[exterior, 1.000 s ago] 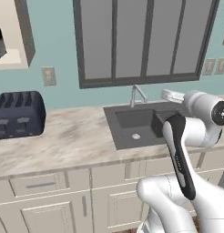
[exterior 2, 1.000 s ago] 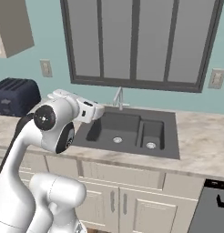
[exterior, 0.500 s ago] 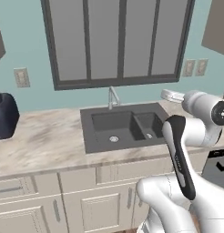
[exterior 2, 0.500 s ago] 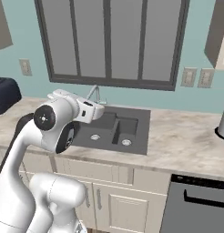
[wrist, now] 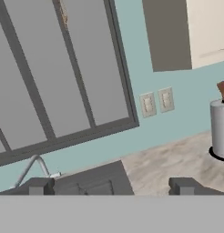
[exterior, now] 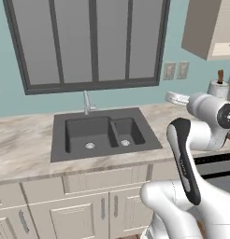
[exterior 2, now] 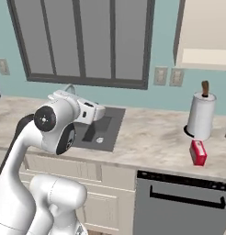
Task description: Pick the cereal and boxed food from the counter and place them in the cabinets closest to them.
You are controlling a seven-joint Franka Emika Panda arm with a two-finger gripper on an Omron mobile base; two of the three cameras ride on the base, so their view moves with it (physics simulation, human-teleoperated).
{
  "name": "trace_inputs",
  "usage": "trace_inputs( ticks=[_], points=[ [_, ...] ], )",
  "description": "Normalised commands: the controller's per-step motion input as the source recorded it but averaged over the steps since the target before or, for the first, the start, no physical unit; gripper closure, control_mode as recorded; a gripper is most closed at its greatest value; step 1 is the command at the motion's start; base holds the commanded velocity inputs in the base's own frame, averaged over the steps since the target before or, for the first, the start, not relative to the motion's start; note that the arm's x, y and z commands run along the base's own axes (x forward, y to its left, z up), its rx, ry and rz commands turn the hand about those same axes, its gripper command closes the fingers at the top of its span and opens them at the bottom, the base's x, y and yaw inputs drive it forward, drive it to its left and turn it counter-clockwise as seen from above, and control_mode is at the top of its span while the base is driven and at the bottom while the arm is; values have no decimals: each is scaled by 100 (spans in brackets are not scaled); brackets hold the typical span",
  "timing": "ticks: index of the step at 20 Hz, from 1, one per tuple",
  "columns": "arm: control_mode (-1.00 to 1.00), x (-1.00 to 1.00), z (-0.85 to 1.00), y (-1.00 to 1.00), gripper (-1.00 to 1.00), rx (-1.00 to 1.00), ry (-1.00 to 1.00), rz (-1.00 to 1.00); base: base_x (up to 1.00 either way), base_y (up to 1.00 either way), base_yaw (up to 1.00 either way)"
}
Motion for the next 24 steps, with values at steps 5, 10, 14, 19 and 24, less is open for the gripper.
trace_inputs(
  ticks=[5, 10, 14, 19, 24],
  points=[
    [100, 0, 0, 0, -100, 0, 0, 0, 0, -68, 0],
    [100, 0, 0, 0, -100, 0, 0, 0, 0, -63, 0],
    [100, 0, 0, 0, -100, 0, 0, 0, 0, -65, 0],
    [100, 0, 0, 0, -100, 0, 0, 0, 0, -66, 0],
    [100, 0, 0, 0, -100, 0, 0, 0, 0, -58, 0]
  ],
)
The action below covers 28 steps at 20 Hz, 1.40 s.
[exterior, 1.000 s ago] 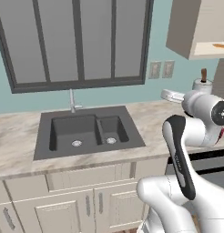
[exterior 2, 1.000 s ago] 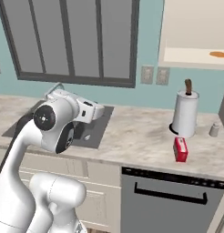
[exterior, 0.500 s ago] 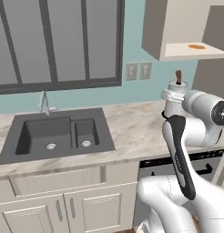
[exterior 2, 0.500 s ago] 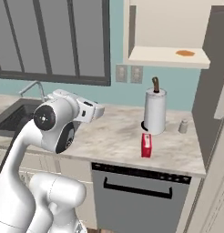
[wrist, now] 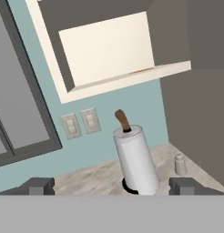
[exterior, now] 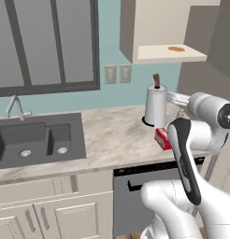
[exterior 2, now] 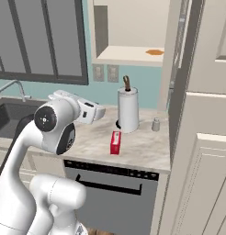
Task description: Pick the cereal and boxed food from the counter and place them in the cabinets closest to them.
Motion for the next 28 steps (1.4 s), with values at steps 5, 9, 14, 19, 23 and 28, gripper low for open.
trace_inputs(
  ticks=[5, 9, 14, 19, 23, 28],
  points=[
    [100, 0, 0, 0, -100, 0, 0, 0, 0, -21, 1],
    [100, 0, 0, 0, -100, 0, 0, 0, 2, 0, 0],
    [100, 0, 0, 0, -100, 0, 0, 0, 32, -10, 0],
    [100, 0, 0, 0, -100, 0, 0, 0, 41, -37, 0],
    [100, 0, 0, 0, -100, 0, 0, 0, 42, -28, 0],
    [-100, 0, 0, 0, -100, 0, 0, 0, 8, -7, 0]
  ],
)
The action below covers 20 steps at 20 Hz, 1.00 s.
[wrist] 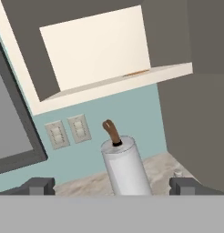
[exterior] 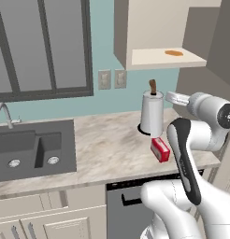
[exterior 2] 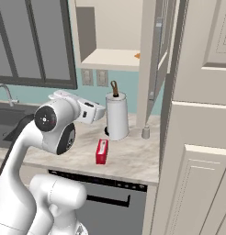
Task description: Pick the cereal and boxed food from the counter and place them in the cabinets closest to them.
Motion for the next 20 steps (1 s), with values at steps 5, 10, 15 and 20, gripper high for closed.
trace_inputs(
  ticks=[5, 10, 15, 20],
  points=[
    [-100, 5, 0, 0, -100, 0, 2, 0, 0, 0, 0],
    [-100, 1, -2, 0, -100, -6, 15, 1, 0, 0, 0],
    [-100, 0, -8, 0, -100, -6, 17, 1, 0, 0, 0],
    [-100, 0, -16, 2, -100, -10, 14, 1, 0, 0, 0]
  ],
)
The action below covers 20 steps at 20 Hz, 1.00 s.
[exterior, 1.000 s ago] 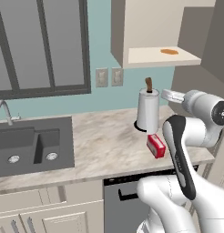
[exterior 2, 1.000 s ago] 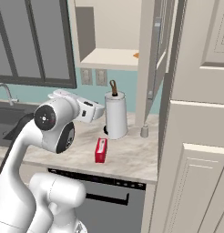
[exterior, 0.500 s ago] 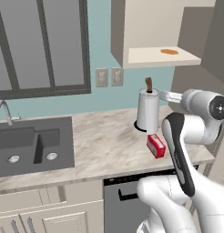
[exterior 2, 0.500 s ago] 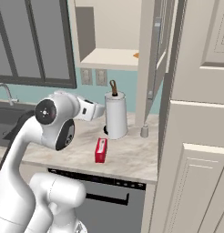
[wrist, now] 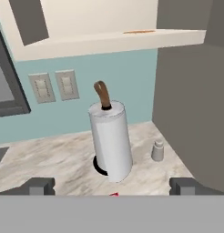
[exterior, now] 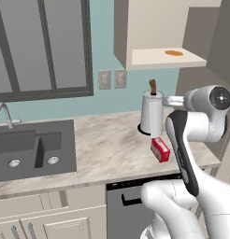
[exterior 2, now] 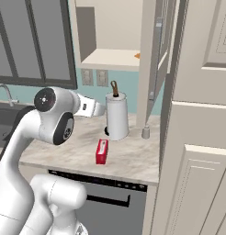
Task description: Pick the cereal and boxed food from the counter and place them in the cabinets closest to them.
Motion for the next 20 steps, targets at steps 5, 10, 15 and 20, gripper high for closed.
trace_inputs(
  ticks=[5, 10, 15, 20],
  points=[
    [-100, -1, -1, 2, -100, -1, 0, 0, 0, 0, 0],
    [-100, 0, -18, 0, -100, 0, 4, 0, 0, 0, 0],
    [-100, 0, -25, 0, -100, 0, 6, 0, 0, 0, 0],
    [-100, 5, -25, 0, -100, -2, 7, 0, 0, 0, 0]
  ],
)
